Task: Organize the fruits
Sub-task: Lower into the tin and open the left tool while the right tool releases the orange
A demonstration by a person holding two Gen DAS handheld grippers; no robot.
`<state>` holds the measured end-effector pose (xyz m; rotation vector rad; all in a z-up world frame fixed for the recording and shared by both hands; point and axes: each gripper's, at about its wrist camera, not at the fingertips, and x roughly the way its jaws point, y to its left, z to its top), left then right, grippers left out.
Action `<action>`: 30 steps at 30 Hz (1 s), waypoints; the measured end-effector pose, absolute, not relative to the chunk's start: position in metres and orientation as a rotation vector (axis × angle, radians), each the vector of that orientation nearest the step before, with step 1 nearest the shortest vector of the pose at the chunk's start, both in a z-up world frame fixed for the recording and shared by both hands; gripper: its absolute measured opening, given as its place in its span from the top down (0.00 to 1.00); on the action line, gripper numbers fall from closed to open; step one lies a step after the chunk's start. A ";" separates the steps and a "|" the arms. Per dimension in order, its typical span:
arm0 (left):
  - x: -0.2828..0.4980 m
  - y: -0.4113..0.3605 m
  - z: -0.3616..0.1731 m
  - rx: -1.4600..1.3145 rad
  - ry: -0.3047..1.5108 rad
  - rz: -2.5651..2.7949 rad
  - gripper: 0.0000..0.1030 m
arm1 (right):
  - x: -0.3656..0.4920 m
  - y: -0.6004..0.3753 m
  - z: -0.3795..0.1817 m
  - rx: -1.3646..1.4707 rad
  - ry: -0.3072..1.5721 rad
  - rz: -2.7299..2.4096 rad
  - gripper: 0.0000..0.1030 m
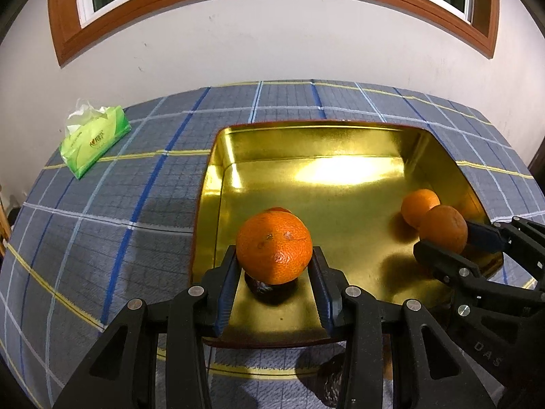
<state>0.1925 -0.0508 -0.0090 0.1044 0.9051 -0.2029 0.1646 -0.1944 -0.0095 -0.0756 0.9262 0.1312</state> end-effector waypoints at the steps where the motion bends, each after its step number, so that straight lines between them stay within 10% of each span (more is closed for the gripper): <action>1: 0.192 -0.051 -0.009 0.105 0.902 -0.201 0.60 | 0.164 -0.195 -0.010 -0.074 0.927 0.131 0.63; 30: 0.185 -0.055 -0.004 0.120 0.887 -0.198 0.46 | 0.155 -0.198 -0.003 -0.054 0.895 0.113 0.52</action>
